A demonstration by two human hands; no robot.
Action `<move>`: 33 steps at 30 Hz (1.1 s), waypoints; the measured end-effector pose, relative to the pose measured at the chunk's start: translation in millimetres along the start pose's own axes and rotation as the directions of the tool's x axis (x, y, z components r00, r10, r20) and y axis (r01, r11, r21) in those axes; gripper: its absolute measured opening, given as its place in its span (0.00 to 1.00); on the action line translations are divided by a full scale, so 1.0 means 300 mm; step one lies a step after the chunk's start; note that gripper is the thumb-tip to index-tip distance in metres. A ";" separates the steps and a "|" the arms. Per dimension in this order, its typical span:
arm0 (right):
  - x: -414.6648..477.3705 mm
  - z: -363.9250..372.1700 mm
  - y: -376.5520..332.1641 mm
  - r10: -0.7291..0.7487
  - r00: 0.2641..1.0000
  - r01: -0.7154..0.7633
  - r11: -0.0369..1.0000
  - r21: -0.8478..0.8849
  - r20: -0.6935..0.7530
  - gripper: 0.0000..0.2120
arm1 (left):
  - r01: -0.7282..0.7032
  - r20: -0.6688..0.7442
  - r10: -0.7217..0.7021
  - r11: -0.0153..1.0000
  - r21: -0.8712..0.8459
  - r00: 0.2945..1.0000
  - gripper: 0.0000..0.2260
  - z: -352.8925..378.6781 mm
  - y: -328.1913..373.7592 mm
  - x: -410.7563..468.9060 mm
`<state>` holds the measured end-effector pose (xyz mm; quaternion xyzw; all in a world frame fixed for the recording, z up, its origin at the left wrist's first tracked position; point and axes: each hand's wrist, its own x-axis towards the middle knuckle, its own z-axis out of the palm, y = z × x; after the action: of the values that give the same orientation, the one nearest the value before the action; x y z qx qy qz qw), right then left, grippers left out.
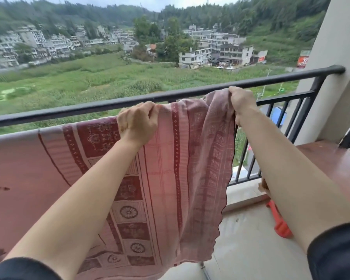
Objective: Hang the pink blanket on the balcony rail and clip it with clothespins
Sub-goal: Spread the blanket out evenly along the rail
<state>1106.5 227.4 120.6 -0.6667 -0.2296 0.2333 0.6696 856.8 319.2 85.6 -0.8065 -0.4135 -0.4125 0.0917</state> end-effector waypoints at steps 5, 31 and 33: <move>-0.021 -0.074 0.095 0.091 0.996 -0.091 0.996 0.025 0.014 0.19 | 0.017 -0.012 -0.017 0.998 -0.061 1.000 0.13 -0.017 -0.018 0.001; -0.054 -0.128 0.177 -0.115 0.913 0.276 0.881 -0.384 0.392 0.23 | -0.172 0.116 0.157 0.977 0.130 0.981 0.16 0.100 0.178 -0.052; -0.049 -0.113 0.171 -0.183 0.907 0.346 0.838 -0.421 0.380 0.18 | -0.184 0.107 0.167 0.968 0.172 0.980 0.16 0.097 0.161 -0.053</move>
<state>1115.6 191.9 69.2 -0.7249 -0.4781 0.1794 0.4623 904.9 293.1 64.4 -0.8463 -0.3802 -0.3258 0.1818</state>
